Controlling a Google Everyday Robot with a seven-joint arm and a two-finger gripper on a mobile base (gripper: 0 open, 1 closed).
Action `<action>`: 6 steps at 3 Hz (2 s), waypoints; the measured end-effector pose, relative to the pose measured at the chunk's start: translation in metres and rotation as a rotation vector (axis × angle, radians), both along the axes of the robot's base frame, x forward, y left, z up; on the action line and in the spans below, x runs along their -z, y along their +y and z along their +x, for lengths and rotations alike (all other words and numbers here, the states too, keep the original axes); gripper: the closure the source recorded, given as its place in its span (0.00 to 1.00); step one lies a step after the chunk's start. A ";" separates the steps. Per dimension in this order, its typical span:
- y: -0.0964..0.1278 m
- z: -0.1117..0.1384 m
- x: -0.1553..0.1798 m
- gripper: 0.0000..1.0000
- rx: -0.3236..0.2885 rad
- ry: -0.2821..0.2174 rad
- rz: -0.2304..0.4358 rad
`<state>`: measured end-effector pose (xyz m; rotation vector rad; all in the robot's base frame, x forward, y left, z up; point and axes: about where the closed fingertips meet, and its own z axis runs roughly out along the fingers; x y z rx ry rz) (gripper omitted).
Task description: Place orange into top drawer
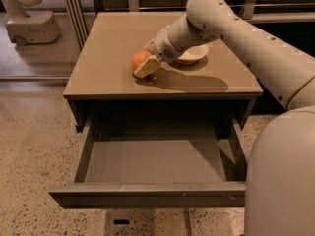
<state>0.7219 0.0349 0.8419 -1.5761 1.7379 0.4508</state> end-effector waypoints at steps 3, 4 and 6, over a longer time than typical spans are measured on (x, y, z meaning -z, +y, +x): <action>-0.005 -0.111 -0.046 1.00 -0.254 -0.041 0.052; -0.019 -0.170 -0.055 1.00 -0.324 0.040 0.061; -0.019 -0.186 -0.043 1.00 -0.342 0.066 0.030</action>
Offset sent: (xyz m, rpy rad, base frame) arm -0.1187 -0.0025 0.0555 0.0449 -0.0770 0.3449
